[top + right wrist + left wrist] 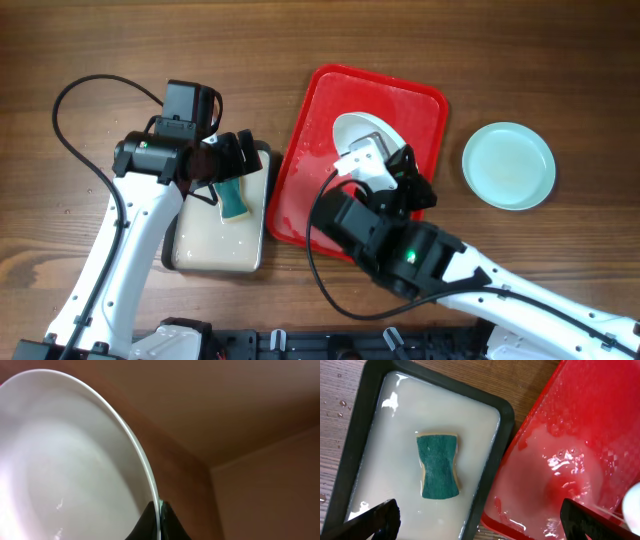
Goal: Clean dirty plates on tray and stack at the side
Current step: 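Tilt the white plate up on its edge with the right gripper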
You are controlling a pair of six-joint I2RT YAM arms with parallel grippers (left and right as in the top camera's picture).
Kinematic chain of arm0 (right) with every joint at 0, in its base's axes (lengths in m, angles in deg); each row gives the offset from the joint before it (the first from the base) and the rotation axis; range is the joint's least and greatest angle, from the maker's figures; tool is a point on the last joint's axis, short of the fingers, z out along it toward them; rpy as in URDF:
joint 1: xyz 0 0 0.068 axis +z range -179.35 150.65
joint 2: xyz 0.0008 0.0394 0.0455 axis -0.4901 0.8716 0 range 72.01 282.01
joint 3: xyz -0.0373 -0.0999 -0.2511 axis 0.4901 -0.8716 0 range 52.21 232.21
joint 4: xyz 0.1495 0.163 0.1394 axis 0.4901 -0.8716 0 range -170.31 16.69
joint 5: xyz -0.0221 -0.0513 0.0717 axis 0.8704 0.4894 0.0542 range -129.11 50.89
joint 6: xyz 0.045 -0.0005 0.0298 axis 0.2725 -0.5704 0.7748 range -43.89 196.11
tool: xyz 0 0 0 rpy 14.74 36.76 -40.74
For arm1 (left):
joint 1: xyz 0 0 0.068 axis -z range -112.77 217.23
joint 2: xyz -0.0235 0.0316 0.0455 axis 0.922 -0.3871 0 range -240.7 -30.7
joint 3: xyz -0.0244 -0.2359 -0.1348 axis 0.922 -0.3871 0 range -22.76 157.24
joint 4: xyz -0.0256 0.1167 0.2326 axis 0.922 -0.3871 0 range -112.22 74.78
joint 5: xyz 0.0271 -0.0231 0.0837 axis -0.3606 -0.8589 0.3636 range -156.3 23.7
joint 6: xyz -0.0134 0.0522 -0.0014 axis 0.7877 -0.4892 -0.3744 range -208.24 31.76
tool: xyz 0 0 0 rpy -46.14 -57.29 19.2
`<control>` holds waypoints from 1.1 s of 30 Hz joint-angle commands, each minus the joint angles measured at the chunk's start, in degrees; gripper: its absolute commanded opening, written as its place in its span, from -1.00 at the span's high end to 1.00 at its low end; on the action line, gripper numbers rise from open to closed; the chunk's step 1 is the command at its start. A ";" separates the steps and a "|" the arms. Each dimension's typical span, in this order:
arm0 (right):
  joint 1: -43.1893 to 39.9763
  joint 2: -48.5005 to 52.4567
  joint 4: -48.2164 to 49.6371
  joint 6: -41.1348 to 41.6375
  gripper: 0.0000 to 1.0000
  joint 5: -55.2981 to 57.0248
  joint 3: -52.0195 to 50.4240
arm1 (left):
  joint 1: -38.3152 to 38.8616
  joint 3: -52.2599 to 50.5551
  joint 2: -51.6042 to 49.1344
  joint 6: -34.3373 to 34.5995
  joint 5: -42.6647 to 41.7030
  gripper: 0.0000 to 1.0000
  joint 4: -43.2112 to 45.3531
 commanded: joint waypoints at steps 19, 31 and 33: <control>1.25 -0.79 4.59 -5.29 0.91 6.01 1.44 | -0.39 0.79 0.28 -0.46 -0.90 -1.00 -0.04; 0.85 -0.79 4.61 -5.01 0.91 6.16 1.44 | -0.39 0.79 0.28 -0.46 -0.90 -1.00 -0.04; -0.35 -0.74 5.53 -2.36 0.91 4.02 1.44 | -0.39 0.79 0.28 -0.46 -0.90 -1.00 -0.04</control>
